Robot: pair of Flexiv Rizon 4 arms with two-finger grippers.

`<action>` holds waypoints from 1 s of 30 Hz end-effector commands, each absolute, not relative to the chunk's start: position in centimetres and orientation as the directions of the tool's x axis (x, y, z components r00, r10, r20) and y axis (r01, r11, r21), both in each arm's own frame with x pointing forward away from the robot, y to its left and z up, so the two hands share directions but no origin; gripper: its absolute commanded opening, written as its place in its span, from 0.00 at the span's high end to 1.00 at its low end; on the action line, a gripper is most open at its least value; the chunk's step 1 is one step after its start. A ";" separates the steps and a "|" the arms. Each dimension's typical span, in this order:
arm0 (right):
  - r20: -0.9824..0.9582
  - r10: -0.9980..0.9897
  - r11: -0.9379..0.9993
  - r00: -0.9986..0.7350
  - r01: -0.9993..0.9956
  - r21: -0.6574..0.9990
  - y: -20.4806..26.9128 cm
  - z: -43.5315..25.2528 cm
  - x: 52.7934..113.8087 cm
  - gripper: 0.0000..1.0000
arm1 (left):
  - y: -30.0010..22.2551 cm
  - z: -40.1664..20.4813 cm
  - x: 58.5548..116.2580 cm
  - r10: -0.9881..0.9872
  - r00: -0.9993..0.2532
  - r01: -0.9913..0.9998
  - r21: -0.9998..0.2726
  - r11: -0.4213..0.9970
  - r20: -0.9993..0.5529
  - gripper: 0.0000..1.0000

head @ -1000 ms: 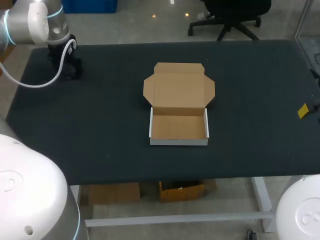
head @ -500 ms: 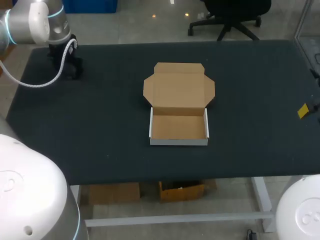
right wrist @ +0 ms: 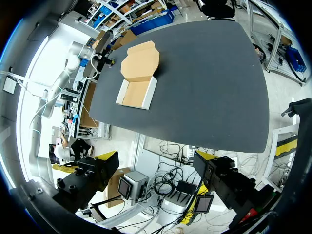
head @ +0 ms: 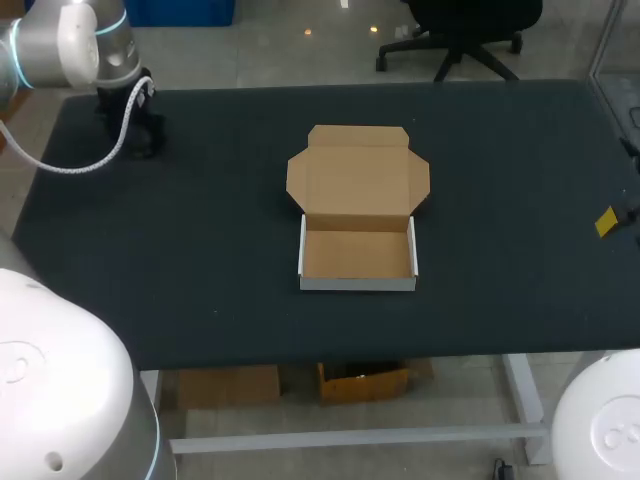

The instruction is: Assemble the packaging by folding the flat box into shape, placing the metal phone stand inside, and closing the box properly

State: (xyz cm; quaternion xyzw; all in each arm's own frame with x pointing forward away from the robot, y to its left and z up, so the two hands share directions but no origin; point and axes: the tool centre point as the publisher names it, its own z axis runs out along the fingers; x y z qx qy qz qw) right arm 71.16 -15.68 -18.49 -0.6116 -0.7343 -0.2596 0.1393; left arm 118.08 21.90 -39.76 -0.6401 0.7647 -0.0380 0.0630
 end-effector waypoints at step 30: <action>0.523 0.825 0.119 -0.214 0.970 0.210 -15.7 -18.3 71.1 0.00 | 22.0 -40.2 118.8 -0.988 -0.147 -0.980 -0.127 0.151 -0.039 1.00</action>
